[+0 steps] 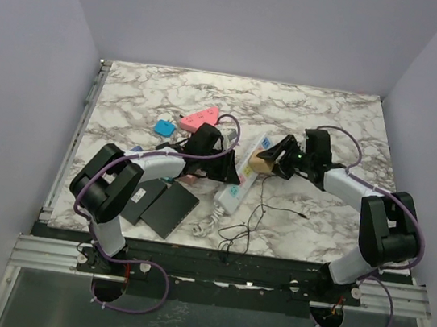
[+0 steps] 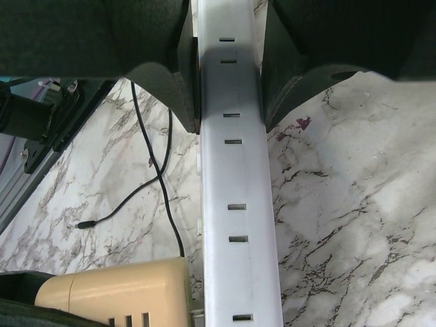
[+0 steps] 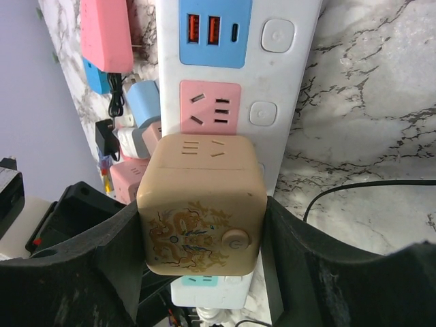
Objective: Pull the plug off the socket
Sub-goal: Remove the plug from the socket.
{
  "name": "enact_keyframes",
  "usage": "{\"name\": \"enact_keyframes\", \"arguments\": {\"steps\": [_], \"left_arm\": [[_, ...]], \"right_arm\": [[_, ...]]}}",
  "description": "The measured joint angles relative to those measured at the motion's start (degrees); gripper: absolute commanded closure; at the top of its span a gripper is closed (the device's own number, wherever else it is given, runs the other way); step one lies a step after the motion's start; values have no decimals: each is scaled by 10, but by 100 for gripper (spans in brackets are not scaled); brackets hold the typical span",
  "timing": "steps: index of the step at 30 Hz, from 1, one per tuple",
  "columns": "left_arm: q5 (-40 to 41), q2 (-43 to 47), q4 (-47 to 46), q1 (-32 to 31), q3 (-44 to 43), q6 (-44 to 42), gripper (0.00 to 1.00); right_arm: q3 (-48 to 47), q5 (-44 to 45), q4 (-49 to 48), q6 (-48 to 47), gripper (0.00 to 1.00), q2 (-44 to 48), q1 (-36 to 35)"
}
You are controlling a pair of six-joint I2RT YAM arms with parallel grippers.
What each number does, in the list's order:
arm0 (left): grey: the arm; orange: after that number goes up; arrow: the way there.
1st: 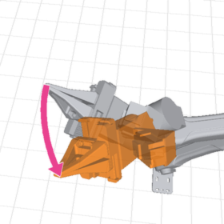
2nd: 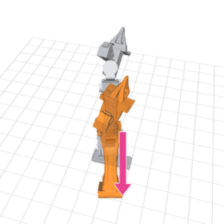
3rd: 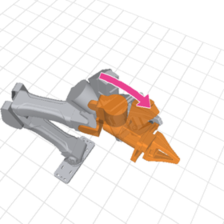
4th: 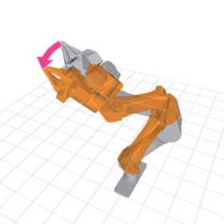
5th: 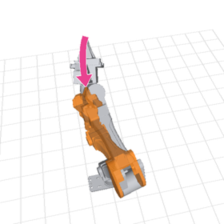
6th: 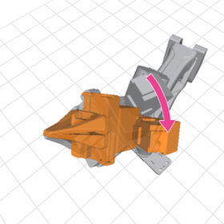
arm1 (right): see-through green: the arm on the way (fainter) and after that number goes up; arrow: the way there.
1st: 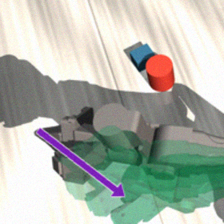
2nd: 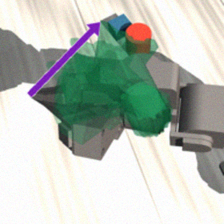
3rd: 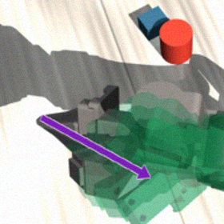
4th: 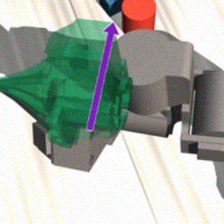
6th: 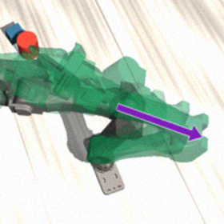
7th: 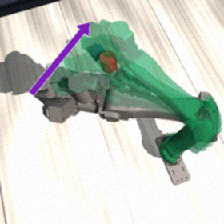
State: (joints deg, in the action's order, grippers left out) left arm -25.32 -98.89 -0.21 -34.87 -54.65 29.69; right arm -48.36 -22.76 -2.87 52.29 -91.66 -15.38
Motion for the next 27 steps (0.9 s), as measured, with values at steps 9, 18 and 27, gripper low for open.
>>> {"name": "enact_keyframes", "arguments": {"steps": [9, 18, 27], "left_arm": [[-2, 0, -1, -1, 0, -3, 100], [-15, 0, 3, -2, 0, -10, 100], [-21, 1, 21, 8, 0, 3, 100]], "right_arm": [[61, 15, -60, 18, 100, 34, -1], [146, 115, -125, 54, 100, 112, -54], [154, 210, -162, 82, 100, 105, -124]]}}
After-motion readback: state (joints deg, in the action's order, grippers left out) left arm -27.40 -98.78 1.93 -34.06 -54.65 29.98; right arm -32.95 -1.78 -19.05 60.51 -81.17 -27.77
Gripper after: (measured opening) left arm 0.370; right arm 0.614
